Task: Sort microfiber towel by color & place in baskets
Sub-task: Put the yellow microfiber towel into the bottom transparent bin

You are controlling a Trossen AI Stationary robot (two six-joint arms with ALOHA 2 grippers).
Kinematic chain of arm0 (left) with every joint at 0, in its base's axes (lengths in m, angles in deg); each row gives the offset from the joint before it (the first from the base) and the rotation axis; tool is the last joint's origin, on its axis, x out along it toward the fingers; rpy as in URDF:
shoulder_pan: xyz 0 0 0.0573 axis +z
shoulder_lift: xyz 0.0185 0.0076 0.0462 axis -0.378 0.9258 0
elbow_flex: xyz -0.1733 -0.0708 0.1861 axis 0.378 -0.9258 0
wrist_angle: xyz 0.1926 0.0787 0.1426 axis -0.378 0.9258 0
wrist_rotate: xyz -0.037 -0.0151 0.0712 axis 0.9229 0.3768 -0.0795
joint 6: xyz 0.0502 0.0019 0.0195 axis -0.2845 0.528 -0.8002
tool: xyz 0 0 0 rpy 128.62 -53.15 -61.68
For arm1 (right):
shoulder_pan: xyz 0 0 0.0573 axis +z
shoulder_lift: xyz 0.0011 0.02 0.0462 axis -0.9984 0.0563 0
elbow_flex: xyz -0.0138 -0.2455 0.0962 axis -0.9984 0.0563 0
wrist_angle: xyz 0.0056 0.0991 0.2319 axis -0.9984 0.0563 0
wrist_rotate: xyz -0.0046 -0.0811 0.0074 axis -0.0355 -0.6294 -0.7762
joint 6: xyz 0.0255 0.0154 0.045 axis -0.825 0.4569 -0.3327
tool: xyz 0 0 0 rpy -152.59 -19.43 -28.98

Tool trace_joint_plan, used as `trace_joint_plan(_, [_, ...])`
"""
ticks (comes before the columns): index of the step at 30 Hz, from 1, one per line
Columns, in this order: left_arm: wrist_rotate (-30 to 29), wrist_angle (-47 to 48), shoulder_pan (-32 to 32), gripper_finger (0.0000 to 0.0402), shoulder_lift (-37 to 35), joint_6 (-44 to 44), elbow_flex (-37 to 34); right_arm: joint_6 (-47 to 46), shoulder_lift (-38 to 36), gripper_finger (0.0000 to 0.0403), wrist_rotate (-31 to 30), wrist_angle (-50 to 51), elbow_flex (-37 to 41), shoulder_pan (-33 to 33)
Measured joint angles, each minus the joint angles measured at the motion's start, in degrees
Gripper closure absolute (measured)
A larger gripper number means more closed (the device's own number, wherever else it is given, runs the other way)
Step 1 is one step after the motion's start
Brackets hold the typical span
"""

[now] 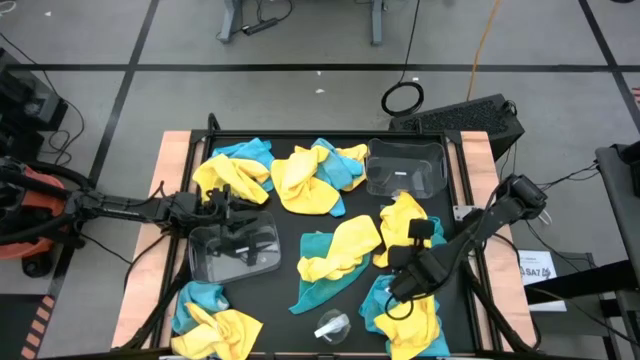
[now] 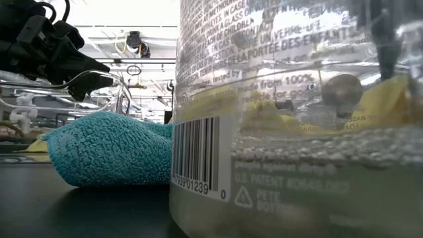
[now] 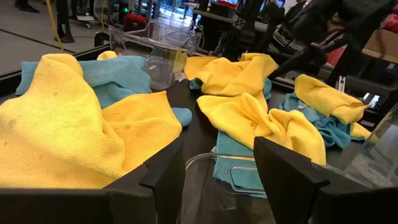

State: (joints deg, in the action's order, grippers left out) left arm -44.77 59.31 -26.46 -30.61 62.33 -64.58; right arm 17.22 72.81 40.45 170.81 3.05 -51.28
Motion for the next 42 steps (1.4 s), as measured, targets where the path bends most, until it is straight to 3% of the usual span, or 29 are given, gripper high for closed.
trace_joint_plan(6, [-0.02, 0.00, -0.02, 0.0206, 0.00, 0.02, 0.00, -0.08, 0.00, 0.0068, 0.25, -9.47, 6.96, -1.89])
trace_joint_plan(10, [0.00, 0.00, 0.00, 0.0206, 0.00, 0.00, -0.02, 0.30, 0.00, 0.0097, -0.09, -14.26, 8.65, -2.54])
trace_joint_plan(14, [-0.01, 0.02, -0.01, 0.0206, 0.00, 0.01, 0.00, 0.50, -0.04, 0.0182, -0.33, -14.88, 8.23, -2.59])
trace_joint_plan(19, [-0.01, 0.02, 0.00, 0.0206, 0.00, 0.02, 0.00, 2.61, -0.04, 0.0343, 1.62, -14.88, 8.23, -3.93])
trace_joint_plan(21, [-0.01, 0.00, 0.00, 0.0206, 0.00, 0.01, 0.00, 3.53, -0.04, 0.0385, 2.45, -14.87, 8.23, -4.71])
trace_joint_plan(33, [0.00, 0.00, -0.01, 0.0206, 0.00, 0.02, -0.01, 5.26, -0.04, 0.0400, 2.33, -14.23, 6.33, -7.21])
trace_joint_plan(42, [-0.01, 0.02, -0.01, 0.0206, 0.00, 0.01, 0.00, 14.29, -0.04, 0.0402, -9.51, -12.71, -12.36, -9.33])
